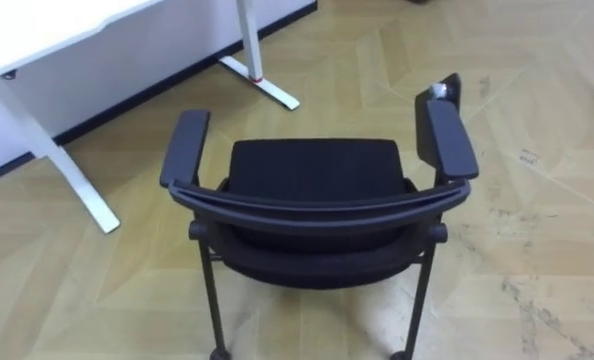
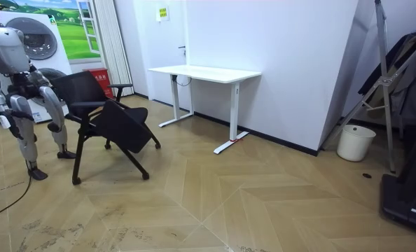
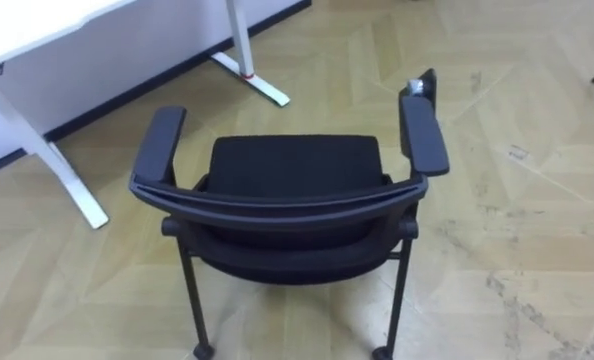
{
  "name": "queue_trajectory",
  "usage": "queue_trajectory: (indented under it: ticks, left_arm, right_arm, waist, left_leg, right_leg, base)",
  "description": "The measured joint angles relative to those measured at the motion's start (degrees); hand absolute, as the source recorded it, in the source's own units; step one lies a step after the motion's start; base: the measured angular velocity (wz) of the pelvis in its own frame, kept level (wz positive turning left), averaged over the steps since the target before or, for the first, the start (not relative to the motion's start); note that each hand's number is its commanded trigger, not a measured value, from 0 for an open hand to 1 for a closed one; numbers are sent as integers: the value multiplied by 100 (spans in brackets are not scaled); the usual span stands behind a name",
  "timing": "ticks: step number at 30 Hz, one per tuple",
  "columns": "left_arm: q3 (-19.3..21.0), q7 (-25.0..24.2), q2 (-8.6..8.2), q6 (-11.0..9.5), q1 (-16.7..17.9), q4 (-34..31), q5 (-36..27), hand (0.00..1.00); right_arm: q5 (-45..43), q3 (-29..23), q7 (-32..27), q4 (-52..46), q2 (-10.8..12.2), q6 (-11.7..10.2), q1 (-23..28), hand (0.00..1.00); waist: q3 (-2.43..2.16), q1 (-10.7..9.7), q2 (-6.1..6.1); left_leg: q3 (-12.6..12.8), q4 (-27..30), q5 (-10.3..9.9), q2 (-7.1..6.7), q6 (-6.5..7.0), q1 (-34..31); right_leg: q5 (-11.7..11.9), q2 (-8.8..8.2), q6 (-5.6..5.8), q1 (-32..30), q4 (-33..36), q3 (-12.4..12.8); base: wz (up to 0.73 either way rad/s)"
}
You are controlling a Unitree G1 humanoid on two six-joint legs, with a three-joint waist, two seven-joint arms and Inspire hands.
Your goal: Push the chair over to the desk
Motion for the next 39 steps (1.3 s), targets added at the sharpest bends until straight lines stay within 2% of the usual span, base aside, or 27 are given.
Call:
queue_trajectory:
  ticks: [3, 5, 7, 8, 10, 11, 12, 16, 18, 20, 22, 24, 29, 31, 33, 36, 39]
  left_arm:
    - [-3, 281, 2, -145, 103, -549, 197, 0]
    - [-2, 540, 10, -241, 142, -760, 207, 0]
    - [-2, 824, 20, -314, 221, -1140, 218, 0]
    - [-2, 885, 23, -334, 220, -1248, 256, 0]
    - [-5, 1099, 58, -415, 257, -1572, 538, 0]
    - [-5, 1149, 58, -422, 265, -1686, 647, 0]
    - [-7, 1223, 56, -445, 263, -1899, 904, 0]
    - [-13, 1516, 67, -556, 173, -2824, 1932, 0]
    - [-13, 1630, 129, -724, 2, -3151, 2539, 0]
    - [-5, 1669, 193, -749, -46, -3623, 3032, 0]
    - [-29, 1768, 222, -778, -72, -4397, 3673, 0]
    - [-79, 1833, 271, -802, -159, -4739, 4127, 0]
    - [-490, 1988, 308, -762, -276, -4937, 5056, 0]
    - [-792, 1935, 308, -697, -271, -4919, 5268, 0]
    - [-934, 1895, 309, -690, -272, -4920, 5504, 0]
    - [-1246, 1834, 335, -649, -253, -4920, 5881, 0]
    - [-1685, 1710, 461, -537, -259, -4929, 5978, 0]
  right_arm:
    - [3, -2, -31, -10, -64, -118, 24, 0]
    - [-2, -2, -44, -23, -110, -193, 37, 0]
    - [-4, -2, -46, -28, -174, -230, 29, 0]
    - [-28, -2, -46, -24, -187, -242, 20, 0]
    - [-291, -13, -45, -2, -213, -314, 20, 0]
    - [-367, -17, -45, -10, -212, -326, 18, 0]
    - [-426, -16, -43, -14, -209, -359, 32, 0]
    - [-431, -17, -49, -52, -228, -384, 81, 0]
    - [-446, -21, -25, -6, -228, -454, 79, 0]
    - [-446, -23, 21, 3, -208, -499, 83, 0]
    - [-404, -21, 42, 6, -182, -501, 82, 0]
    - [-370, -12, 48, 12, -182, -510, 61, 0]
    - [-305, -15, 36, 36, -150, -550, 105, 0]
    - [-303, -15, 58, 96, -147, -547, 97, 0]
    - [-304, -19, 128, 175, -149, -546, 102, 0]
    - [-244, -13, 279, 285, -155, -538, 100, 0]
    - [35, 110, 474, 278, -148, -537, 80, 0]
  waist:
    - [-2, 44, 14]
    - [-2, 151, 21]
    - [-15, 194, 84]
    - [-3, 189, 71]
    - [37, 168, 118]
    - [24, 167, 150]
    - [42, 166, 125]
    - [24, 132, 175]
    - [23, 133, 197]
    - [16, 90, 202]
    - [13, 19, 182]
    - [8, -26, 182]
    - [-2, -298, 194]
    - [0, -357, 173]
    - [0, -368, 131]
    - [-47, -378, 53]
    - [-65, -440, 24]
  left_leg:
    - [-1, 0, 0, -24, 1, 6]
    - [1, -9, -1, -28, 2, 4]
    - [1, -10, -1, -29, 2, 6]
    - [1, -10, -1, -29, 2, 11]
    - [0, -4, -1, -31, 3, 33]
    - [0, -2, -1, -31, 3, 32]
    - [0, -7, 0, -31, 6, 24]
    - [2, 43, 1, -32, 7, -48]
    - [0, 73, 1, -35, 7, -99]
    - [1, 69, 3, -39, 9, -56]
    - [17, 52, 5, -38, 13, -21]
    - [38, 15, 6, -39, 14, 1]
    - [57, 0, 6, -45, 14, 9]
    - [77, -16, 6, -44, 14, 24]
    - [118, -32, 6, -36, 14, 60]
    - [233, -117, 6, -24, 14, 139]
    - [301, -114, 6, -19, 14, 126]
  right_leg:
    - [-1, -19, 2, -9, 10, -56]
    - [-1, -25, 2, -11, 8, -51]
    - [-1, -23, 3, -2, 8, -16]
    - [-2, -21, 4, 7, 6, -15]
    - [-17, -21, 28, 63, 1, -61]
    - [-22, -22, 36, 62, 1, -61]
    - [-27, -19, 43, 56, -6, -45]
    - [-28, -8, 43, 46, -37, -36]
    - [-26, 1, 41, 43, -61, -11]
    - [-26, -1, 40, 53, -71, 12]
    - [-25, -2, 40, 51, -71, 84]
    - [-25, -8, 40, 49, -73, 95]
    - [-24, -12, 40, 52, -84, 135]
    - [-25, -11, 40, 42, -89, 242]
    - [-25, -11, 40, 48, -89, 291]
    - [-25, -19, 40, 41, -94, 402]
    - [-24, -29, 40, 11, -93, 410]
  base:
    - [19]
    - [0]
    - [2]
    - [7]
    - [9]
    - [3]
    - [0]
    - [0]
    - [2]
    - [-2]
    - [-6]
    - [-4]
    - [0]
    - [-6]
    - [-13]
    - [-15]
    - [-9]
